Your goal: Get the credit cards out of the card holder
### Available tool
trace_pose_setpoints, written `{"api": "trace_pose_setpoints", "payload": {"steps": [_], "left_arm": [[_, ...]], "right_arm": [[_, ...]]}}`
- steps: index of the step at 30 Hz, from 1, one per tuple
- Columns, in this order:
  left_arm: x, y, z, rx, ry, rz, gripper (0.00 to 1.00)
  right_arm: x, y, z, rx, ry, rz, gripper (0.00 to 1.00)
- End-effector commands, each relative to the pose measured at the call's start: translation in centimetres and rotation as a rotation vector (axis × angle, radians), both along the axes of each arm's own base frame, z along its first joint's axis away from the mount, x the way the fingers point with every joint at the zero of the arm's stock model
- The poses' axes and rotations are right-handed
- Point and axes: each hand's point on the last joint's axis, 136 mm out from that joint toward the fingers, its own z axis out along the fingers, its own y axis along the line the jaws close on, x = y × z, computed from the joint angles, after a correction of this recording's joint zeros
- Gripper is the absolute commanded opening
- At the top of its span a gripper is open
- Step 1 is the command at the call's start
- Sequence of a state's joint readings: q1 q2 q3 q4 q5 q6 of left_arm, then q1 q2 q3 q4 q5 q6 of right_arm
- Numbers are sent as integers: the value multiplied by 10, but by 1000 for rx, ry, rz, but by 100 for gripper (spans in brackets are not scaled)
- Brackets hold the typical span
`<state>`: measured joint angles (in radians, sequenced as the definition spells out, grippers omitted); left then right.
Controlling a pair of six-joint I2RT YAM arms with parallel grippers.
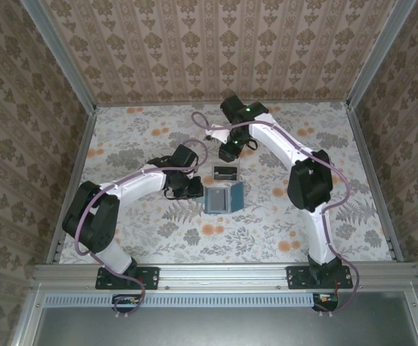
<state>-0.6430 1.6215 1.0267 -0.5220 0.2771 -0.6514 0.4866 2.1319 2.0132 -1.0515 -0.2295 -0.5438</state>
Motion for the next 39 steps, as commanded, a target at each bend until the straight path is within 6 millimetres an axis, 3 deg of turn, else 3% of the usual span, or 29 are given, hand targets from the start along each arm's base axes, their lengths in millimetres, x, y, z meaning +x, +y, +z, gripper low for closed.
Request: {"api": "trace_pose_setpoints", "payload": {"steps": [1,9,12,15,20,39], "left_arm": [[-3,-11,15,-35,-4,-34,17],[-1,-19,1,-17,20,-59,16],[0,-19,-9,-1,39,-63,14],[-1,-17,-19,17,57,-65,12],[-3,-12,-34,32,79,-53,10],[-9,1,-55,22,112,-42,9]], "right_arm": [[8,7,37,181,-41,-270,28],[-32,-2,30,391,92,-634,27],[-55,-2,14,416,212,-741,26],[-77,5,-2,416,338,-810,24],[-97,19,-16,416,389,-865,24],[-104,53,-65,406,524,-914,21]]}}
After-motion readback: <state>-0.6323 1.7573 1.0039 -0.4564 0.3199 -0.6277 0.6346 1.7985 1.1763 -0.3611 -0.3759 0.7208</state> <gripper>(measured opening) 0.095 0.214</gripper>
